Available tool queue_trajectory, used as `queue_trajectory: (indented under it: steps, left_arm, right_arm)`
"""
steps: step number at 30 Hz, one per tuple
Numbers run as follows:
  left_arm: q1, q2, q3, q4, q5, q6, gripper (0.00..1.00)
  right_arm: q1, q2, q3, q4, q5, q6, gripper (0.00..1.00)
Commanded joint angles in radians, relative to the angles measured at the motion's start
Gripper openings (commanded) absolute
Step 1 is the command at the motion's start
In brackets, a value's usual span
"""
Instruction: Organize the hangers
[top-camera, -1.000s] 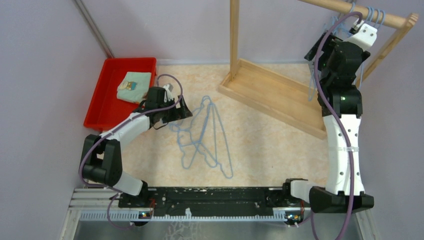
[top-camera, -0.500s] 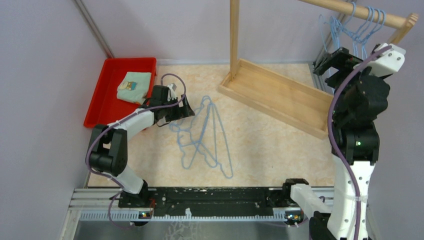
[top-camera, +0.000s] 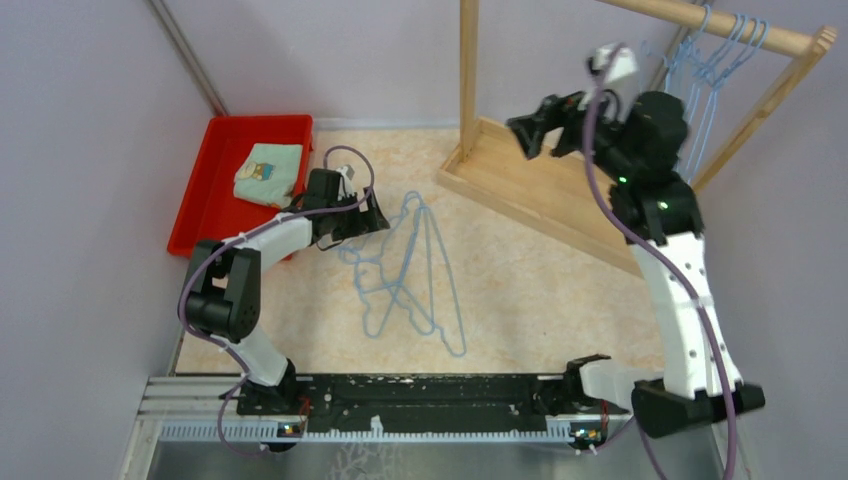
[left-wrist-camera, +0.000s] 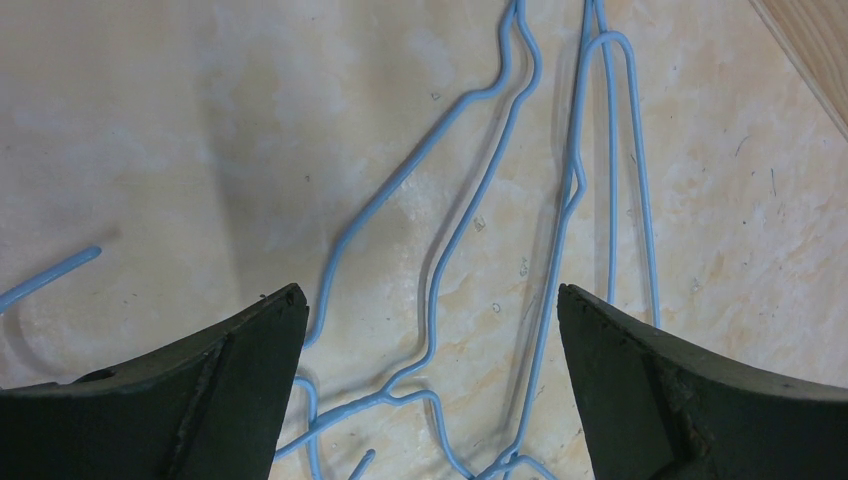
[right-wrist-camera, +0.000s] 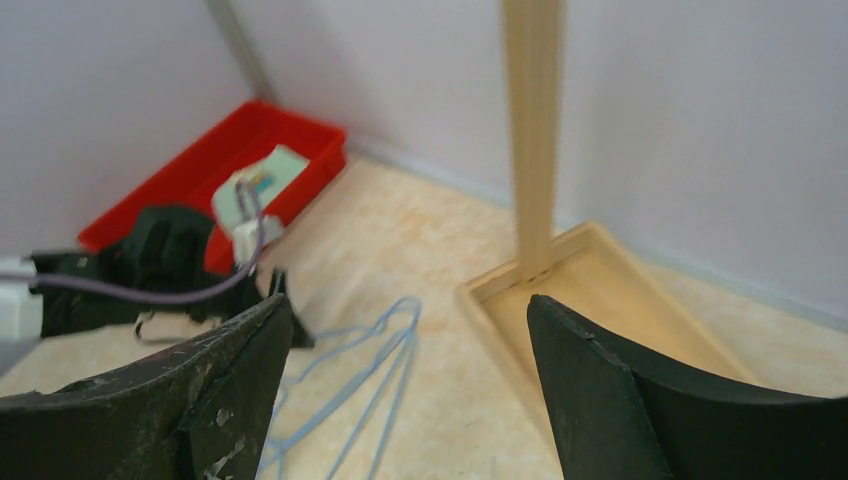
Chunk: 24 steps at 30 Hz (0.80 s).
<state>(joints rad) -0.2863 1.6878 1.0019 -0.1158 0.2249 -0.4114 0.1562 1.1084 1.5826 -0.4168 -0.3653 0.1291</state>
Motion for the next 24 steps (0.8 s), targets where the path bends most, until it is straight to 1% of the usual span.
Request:
queue_trajectory:
  steps: [1, 3, 5, 7, 10, 12, 17, 21, 24]
  left_arm:
    - [0.003, -0.016, -0.004, 0.048, -0.042, 0.006, 1.0]
    - [0.009, -0.028, -0.015, 0.052, -0.059, -0.001, 1.0]
    - [0.02, -0.036, -0.016, 0.042, -0.069, -0.013, 1.0]
    - [0.036, -0.05, -0.023, 0.028, -0.079, -0.026, 1.0]
    - [0.074, -0.087, -0.063, 0.032, -0.085, -0.043, 1.0]
    - [0.105, -0.111, -0.093, 0.033, -0.08, -0.054, 1.0]
    - [0.191, -0.165, -0.154, 0.034, -0.062, -0.065, 1.0]
    - [0.217, -0.184, -0.162, 0.024, -0.059, -0.043, 1.0]
    - [0.22, -0.187, -0.162, 0.014, -0.057, -0.038, 1.0]
  right_arm:
    - [0.235, 0.138, 0.056, -0.147, 0.008, -0.142, 0.87]
    - [0.341, 0.205, 0.041, -0.167, 0.107, -0.183, 0.87]
    - [0.401, 0.276, 0.02, -0.17, 0.132, -0.18, 0.87]
    - [0.441, 0.341, -0.012, -0.165, 0.124, -0.181, 0.83]
    - [0.491, 0.409, -0.101, -0.102, 0.122, -0.194, 0.83]
    - [0.52, 0.46, -0.139, -0.093, 0.116, -0.21, 0.83]
    - [0.598, 0.6, -0.162, -0.107, 0.071, -0.231, 0.76]
    - [0.659, 0.65, -0.219, -0.051, 0.047, -0.208, 0.75]
    - [0.669, 0.681, -0.264, -0.014, 0.005, -0.173, 0.69]
